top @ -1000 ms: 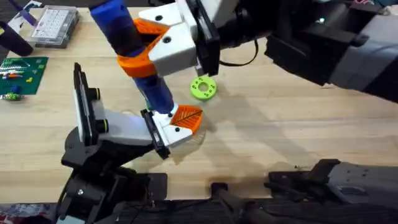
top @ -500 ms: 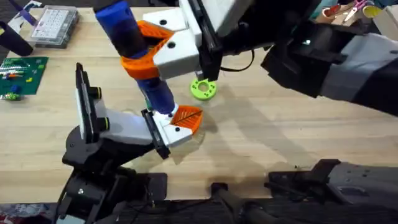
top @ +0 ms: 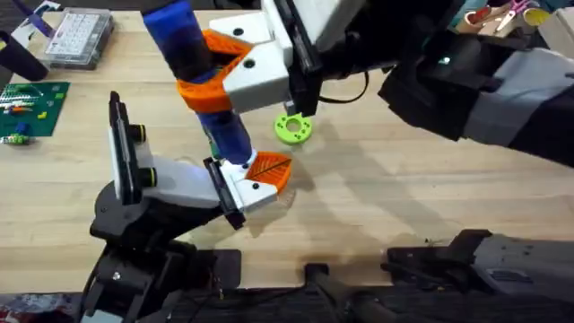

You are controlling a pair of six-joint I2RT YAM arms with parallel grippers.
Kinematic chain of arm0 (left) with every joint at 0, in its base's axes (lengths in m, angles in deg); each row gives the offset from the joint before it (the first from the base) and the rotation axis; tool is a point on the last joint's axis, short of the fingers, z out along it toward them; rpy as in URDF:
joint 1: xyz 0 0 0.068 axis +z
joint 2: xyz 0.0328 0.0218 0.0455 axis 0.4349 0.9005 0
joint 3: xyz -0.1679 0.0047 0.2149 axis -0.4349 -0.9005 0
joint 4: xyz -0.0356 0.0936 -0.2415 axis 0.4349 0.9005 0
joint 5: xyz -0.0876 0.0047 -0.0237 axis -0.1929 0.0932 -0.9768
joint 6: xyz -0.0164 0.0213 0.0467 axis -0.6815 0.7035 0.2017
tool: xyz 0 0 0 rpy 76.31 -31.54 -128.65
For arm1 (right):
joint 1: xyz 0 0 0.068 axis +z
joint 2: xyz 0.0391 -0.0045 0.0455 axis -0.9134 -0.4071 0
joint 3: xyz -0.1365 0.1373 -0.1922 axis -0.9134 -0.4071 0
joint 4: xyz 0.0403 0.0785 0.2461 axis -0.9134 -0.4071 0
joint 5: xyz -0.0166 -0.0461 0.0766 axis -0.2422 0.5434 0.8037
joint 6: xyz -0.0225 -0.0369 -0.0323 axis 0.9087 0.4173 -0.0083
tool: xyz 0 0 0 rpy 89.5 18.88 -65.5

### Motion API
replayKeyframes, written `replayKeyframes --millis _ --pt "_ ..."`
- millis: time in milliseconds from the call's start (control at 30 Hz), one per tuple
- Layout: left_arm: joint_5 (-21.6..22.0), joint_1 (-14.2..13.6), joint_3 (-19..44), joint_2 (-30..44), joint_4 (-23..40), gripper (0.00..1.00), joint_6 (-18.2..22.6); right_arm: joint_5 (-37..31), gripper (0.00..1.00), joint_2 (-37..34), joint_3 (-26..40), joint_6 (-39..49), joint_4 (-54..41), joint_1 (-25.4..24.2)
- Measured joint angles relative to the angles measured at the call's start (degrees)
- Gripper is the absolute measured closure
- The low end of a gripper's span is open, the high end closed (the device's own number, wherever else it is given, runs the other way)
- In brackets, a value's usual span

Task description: Pick up the gripper from the table and insert it into the empty holder that is missing its gripper. Then pick up a screw, insert it into the mounting hole, and use the screwdriver to tighten it. Finally, clean up the table by picking up the vegetable and placing it into the bucket.

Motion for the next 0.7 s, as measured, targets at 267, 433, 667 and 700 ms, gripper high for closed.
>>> replayKeyframes --millis 267,433,667,700 --pt "0.4 0.0 0.0 -0.2 -0.1 0.983 0.5 -0.5 0.976 -0.2 -1.5 -4.0 7.2 0.0" --pt "0.5 0.1 0.1 -0.7 -0.1 0.982 0.9 -1.5 0.977 -2.4 4.1 -8.2 5.5 -1.6" --pt "0.4 0.1 0.1 -0.7 -0.1 0.983 1.2 -3.3 0.977 -1.9 22.5 1.1 -17.6 -4.3" --pt "0.4 0.1 0.1 -0.7 -0.1 0.983 1.2 -3.6 0.977 -1.7 23.9 3.0 -20.2 -4.3"
